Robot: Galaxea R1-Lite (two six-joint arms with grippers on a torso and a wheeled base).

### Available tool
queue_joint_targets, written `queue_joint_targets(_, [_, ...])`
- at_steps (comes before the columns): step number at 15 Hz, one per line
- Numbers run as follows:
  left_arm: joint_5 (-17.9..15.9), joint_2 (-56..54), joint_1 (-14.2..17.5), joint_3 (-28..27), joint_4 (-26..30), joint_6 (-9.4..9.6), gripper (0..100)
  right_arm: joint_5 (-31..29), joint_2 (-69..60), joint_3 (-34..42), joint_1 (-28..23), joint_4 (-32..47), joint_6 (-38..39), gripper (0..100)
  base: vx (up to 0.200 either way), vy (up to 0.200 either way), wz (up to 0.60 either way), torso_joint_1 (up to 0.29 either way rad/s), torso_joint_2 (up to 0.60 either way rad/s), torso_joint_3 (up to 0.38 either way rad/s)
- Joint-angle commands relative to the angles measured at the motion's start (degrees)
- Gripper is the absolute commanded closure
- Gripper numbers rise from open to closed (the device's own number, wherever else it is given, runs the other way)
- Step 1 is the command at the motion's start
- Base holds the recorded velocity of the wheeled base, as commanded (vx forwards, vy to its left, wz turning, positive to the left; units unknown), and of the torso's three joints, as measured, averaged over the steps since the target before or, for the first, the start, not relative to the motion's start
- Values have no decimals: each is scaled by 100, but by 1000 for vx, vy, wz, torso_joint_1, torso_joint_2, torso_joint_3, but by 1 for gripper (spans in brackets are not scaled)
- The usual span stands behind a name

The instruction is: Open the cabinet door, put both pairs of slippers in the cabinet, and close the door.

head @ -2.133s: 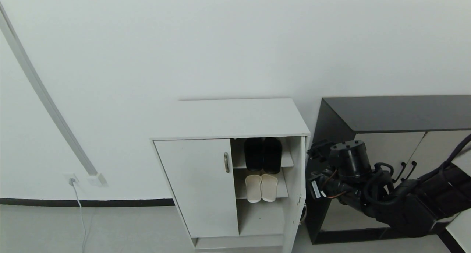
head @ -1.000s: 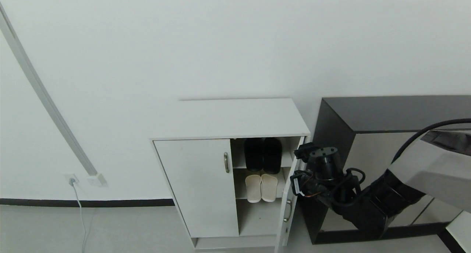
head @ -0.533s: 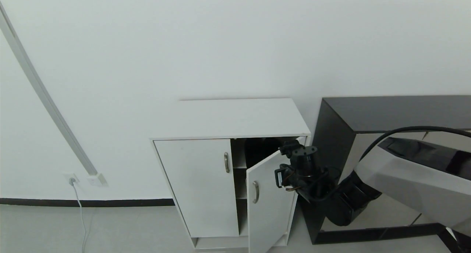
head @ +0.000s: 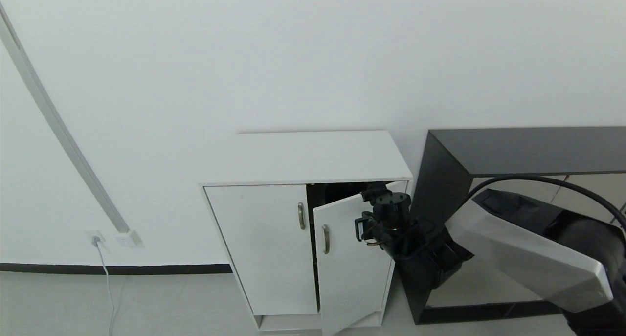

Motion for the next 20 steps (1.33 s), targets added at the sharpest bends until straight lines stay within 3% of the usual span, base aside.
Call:
queue_joint_targets(1, [4,7,0,0,-1,-2,100,-1,350,-374,-68,-3,2,100,0,0,0,0,0,0])
queue_joint_targets(8, [4,7,0,0,-1,-2,100,87,737,-1332,-200,340,2,100,0,0,0,0,0,0])
queue_joint_targets(20, [4,7,0,0,-1,-2,100,87,931,-1798,-323,551,2,100,0,0,0,0,0,0])
